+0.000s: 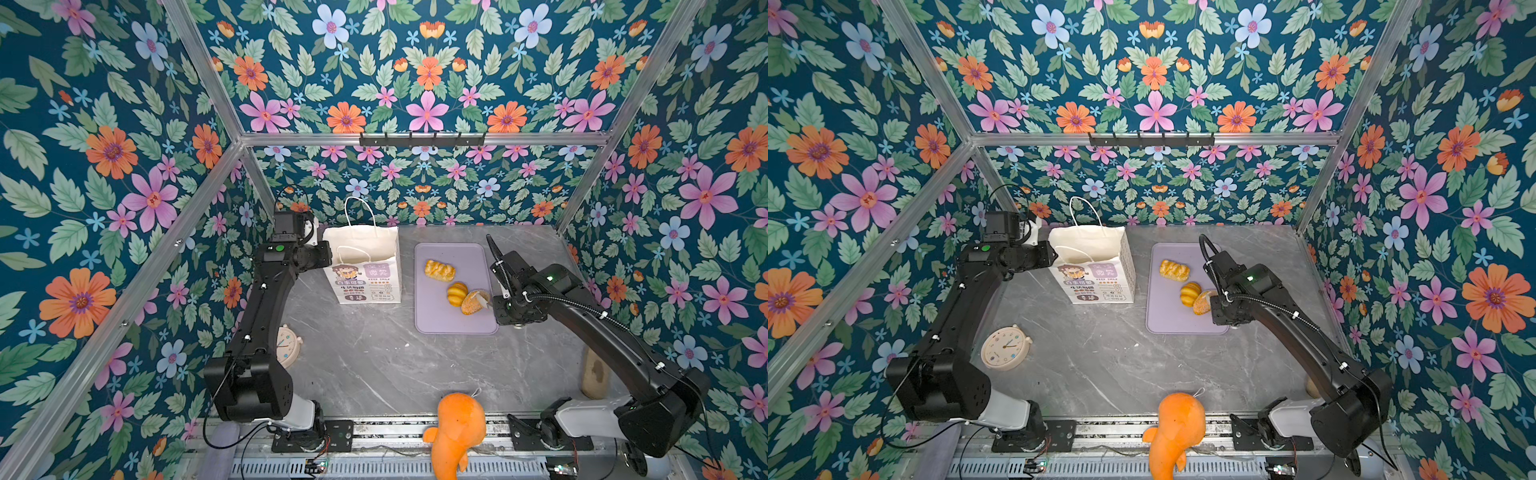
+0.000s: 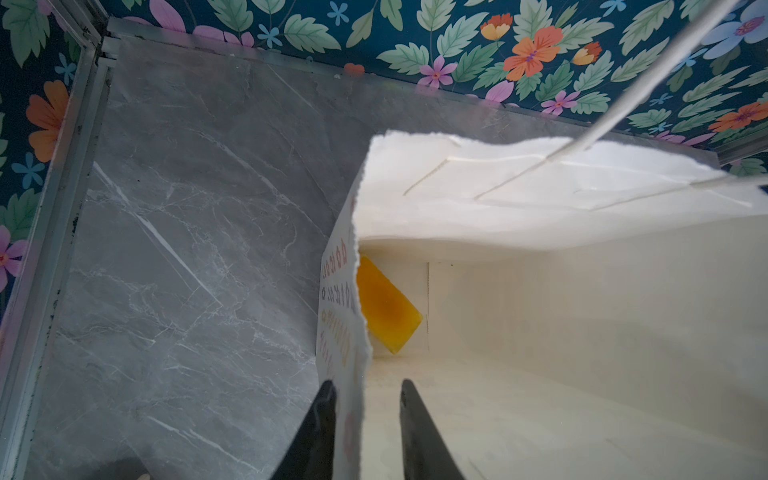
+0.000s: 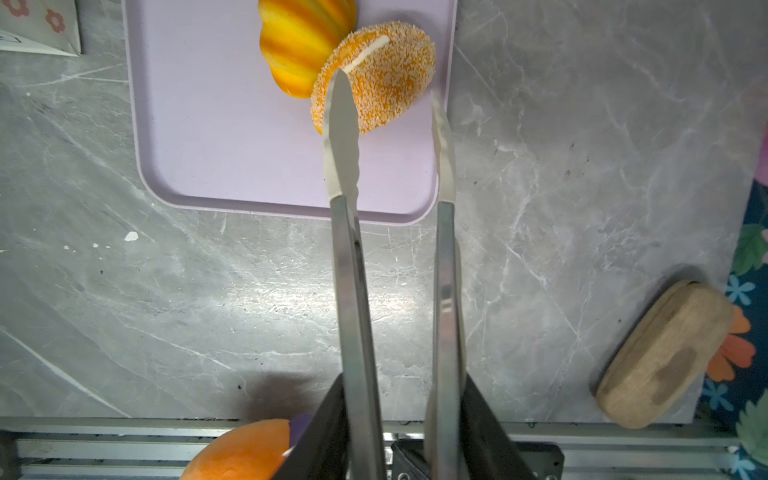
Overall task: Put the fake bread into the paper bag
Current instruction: 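Move the open tongs with the right gripper back over the tray, then lower the tongs with the right gripper around the sugar-coated orange bun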
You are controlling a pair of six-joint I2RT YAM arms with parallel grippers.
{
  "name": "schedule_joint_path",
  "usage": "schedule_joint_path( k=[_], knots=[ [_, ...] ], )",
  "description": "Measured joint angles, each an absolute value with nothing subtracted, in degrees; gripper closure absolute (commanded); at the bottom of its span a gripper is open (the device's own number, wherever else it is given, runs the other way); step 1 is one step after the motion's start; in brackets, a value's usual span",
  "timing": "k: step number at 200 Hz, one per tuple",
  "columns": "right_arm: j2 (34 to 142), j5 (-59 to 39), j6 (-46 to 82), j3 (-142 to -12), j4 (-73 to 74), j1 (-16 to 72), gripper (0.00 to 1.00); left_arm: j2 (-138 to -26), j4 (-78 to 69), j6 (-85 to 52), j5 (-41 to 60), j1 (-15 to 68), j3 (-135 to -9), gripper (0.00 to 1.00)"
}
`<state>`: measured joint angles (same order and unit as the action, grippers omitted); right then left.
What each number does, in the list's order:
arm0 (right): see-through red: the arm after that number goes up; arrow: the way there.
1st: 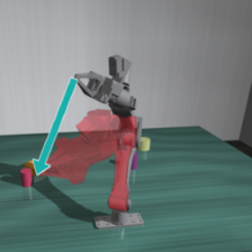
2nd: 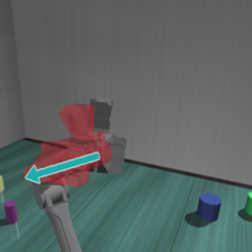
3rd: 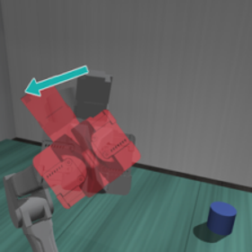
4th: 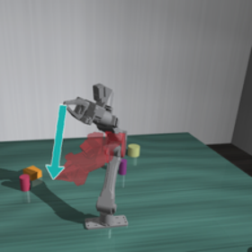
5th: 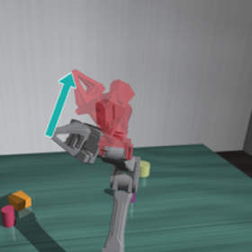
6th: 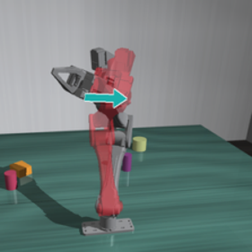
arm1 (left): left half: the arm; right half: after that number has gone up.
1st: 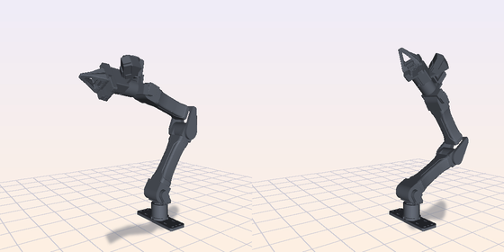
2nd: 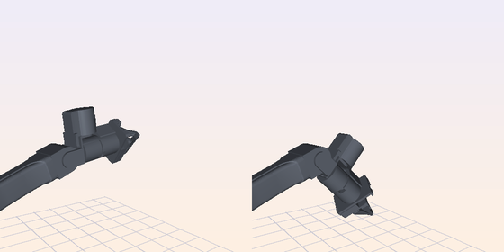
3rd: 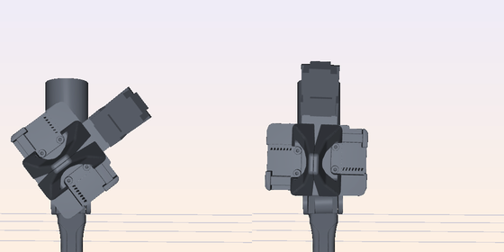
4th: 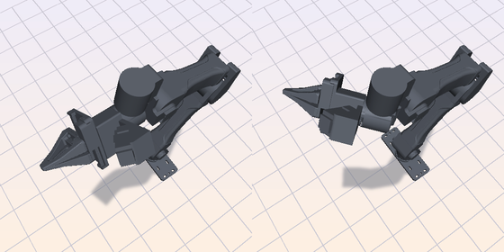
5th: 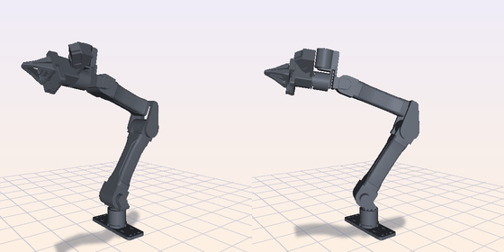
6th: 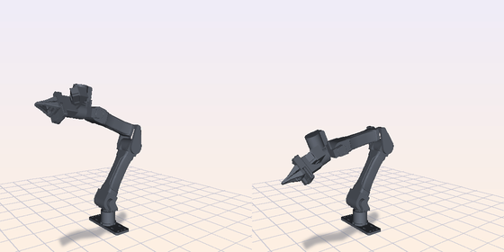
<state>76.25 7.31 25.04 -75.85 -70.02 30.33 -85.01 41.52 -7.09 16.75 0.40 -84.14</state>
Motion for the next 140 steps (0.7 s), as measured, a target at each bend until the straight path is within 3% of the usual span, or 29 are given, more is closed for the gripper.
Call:
schedule_joint_path(
  k=[140],
  knots=[
    [72.71, 1.78, 29.87, -67.13, -58.48, 28.21, 0.56, -85.30, 40.71, -6.81, 17.56, 0.43, -83.94, 0.73]
  ],
)
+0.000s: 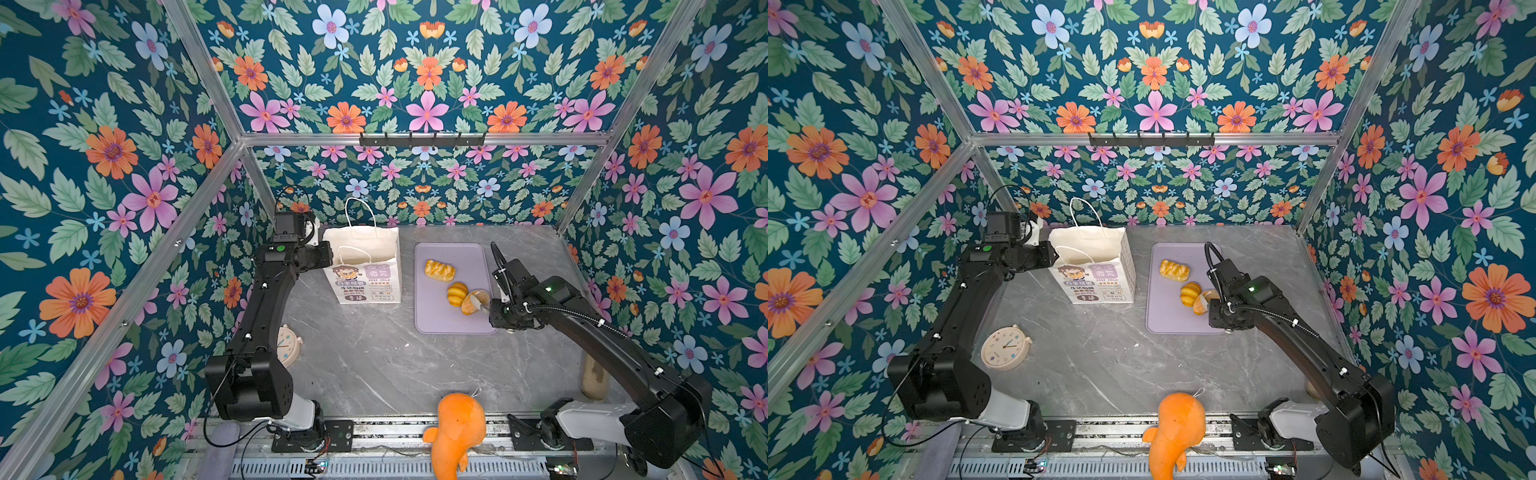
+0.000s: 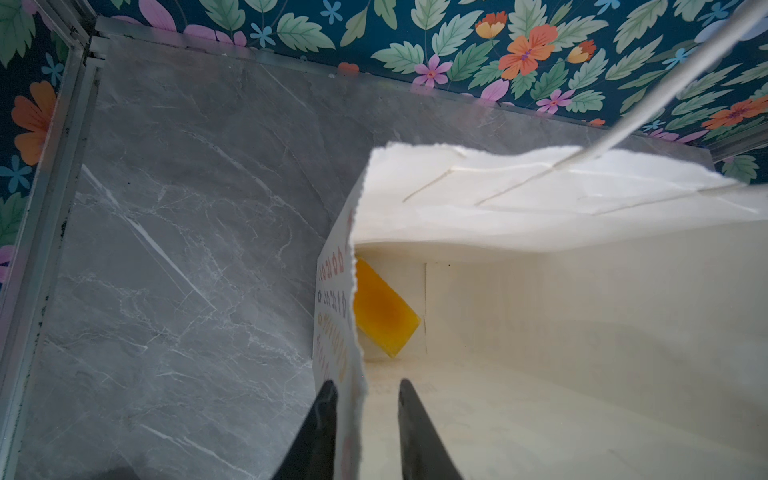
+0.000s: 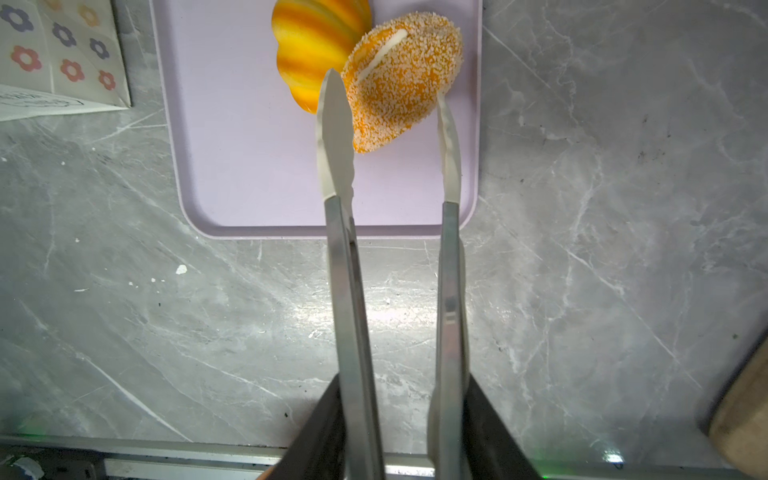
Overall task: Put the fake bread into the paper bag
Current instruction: 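Lower the tongs with the right gripper around the sugar-coated orange bun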
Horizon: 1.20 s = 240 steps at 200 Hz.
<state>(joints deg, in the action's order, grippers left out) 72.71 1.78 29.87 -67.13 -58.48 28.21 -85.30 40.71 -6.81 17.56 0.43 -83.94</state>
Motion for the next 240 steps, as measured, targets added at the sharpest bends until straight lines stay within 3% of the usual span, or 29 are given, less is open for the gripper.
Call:
schedule_joint_path(
  k=[240],
  knots=[
    [78.19, 0.21, 30.17, -65.56, -49.08, 24.51, 0.53, -84.82, 40.51, -5.87, 17.93, 0.49, -83.59, 0.74]
  ],
)
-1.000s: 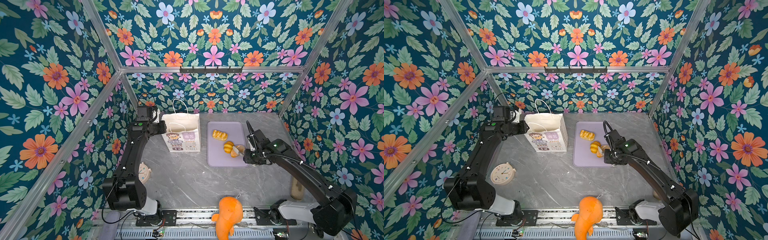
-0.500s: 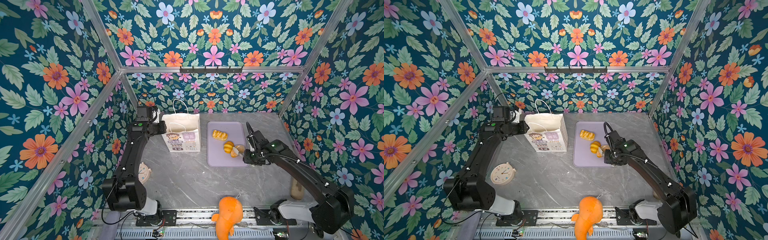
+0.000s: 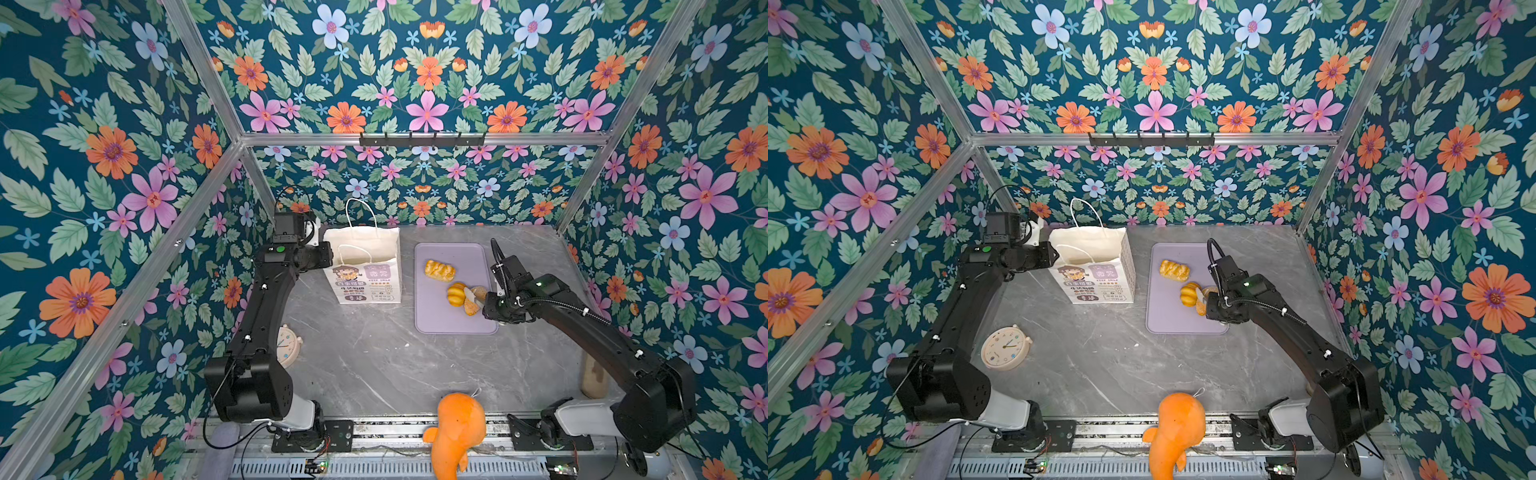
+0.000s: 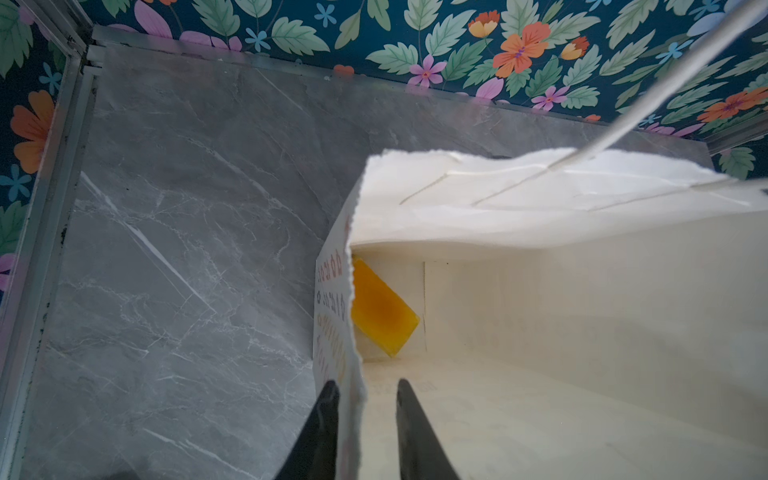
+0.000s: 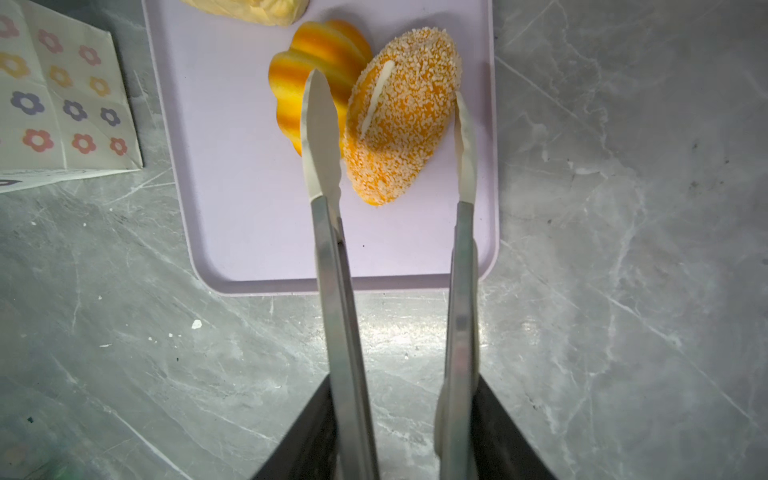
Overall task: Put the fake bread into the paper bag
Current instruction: 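Lower the tongs with the right gripper around the sugar-coated orange bun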
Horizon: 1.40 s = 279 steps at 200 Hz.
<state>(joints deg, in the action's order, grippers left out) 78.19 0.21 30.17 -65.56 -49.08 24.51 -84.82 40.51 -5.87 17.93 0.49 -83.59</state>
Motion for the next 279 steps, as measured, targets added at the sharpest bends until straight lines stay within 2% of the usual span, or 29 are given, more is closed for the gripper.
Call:
schedule_joint_path(
  k=[82, 152, 279],
  knots=[
    [84.51, 0.40, 25.41, -72.82, -50.54, 23.57, 0.53, -84.93, 40.49, -5.85, 18.00, 0.49, -83.70, 0.74],
    [83.09, 3.09, 23.99, -73.21, -57.65, 23.83, 0.53, -85.36, 40.49, -5.80, 18.22, 0.51, -83.70, 0.74],
    [85.95, 3.70, 24.29, -75.00, -59.75, 26.28, 0.52, -85.34, 40.49, -5.65, 18.28, 0.54, -83.70, 0.74]
  ],
)
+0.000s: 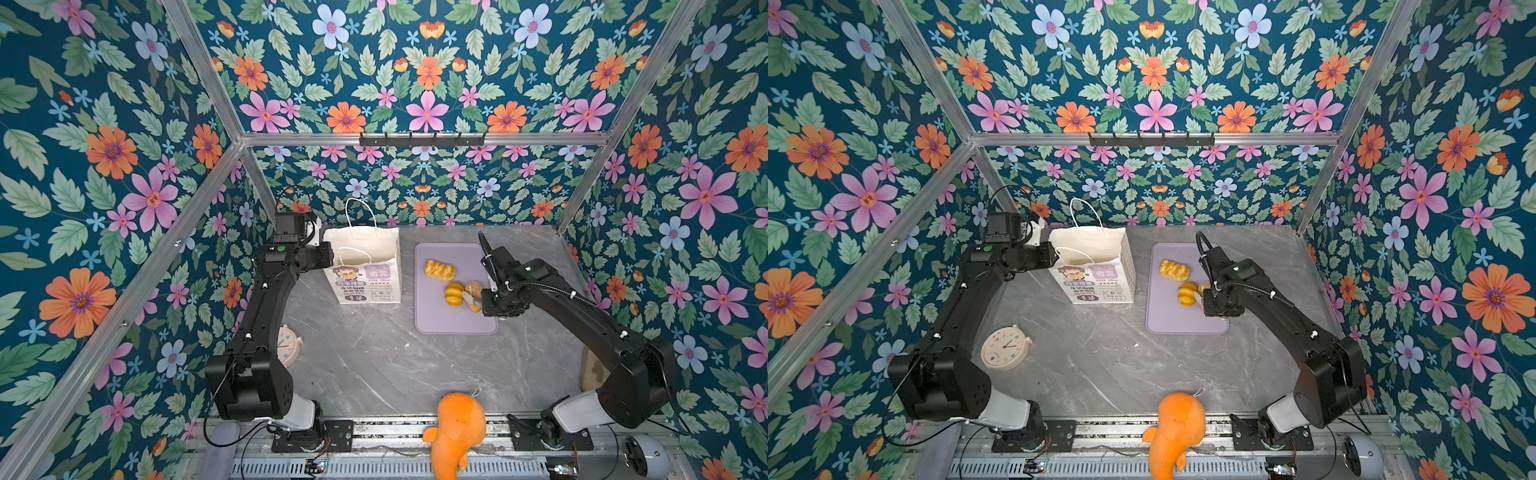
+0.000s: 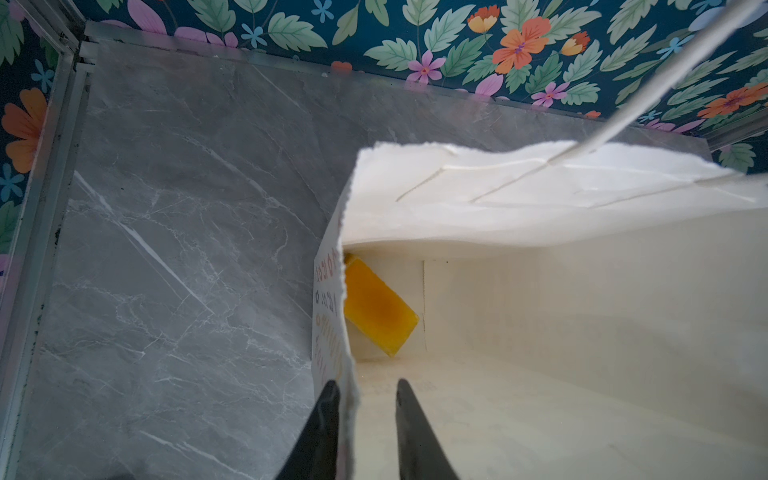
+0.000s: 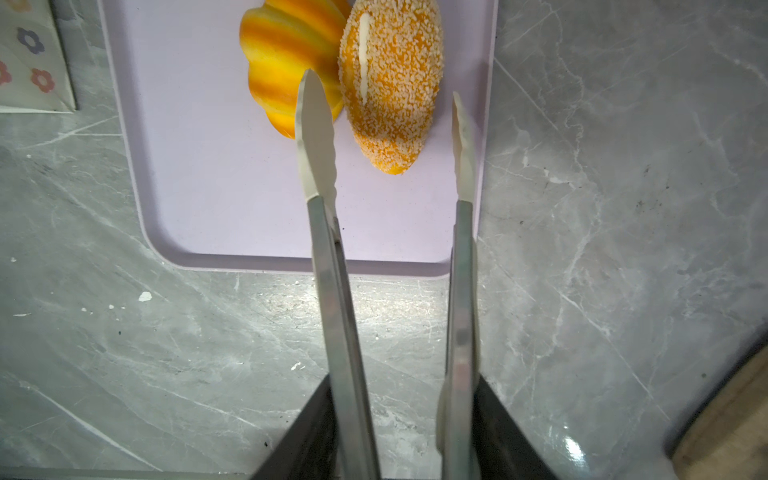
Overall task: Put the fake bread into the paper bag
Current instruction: 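Lower the tongs with the right gripper around the sugar-coated orange bun, then squeeze the tongs shut on the sugar-coated bun with the right gripper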
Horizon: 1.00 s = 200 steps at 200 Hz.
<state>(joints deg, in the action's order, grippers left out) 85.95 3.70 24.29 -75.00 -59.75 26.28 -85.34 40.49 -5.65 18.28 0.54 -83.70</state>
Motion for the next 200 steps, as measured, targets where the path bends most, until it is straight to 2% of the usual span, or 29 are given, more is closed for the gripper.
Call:
schedule_joint_path(
  k=[80, 200],
  knots=[
    [87.68, 10.13, 24.27, -75.57, -61.95, 26.68, 0.54, -85.34, 40.51, -5.63, 18.44, 0.54, -83.70, 0.74],
    [90.74, 10.09, 24.18, -76.95, -59.94, 26.76, 0.55, -85.56, 40.51, -5.63, 19.07, 0.56, -83.70, 0.74]
  ],
)
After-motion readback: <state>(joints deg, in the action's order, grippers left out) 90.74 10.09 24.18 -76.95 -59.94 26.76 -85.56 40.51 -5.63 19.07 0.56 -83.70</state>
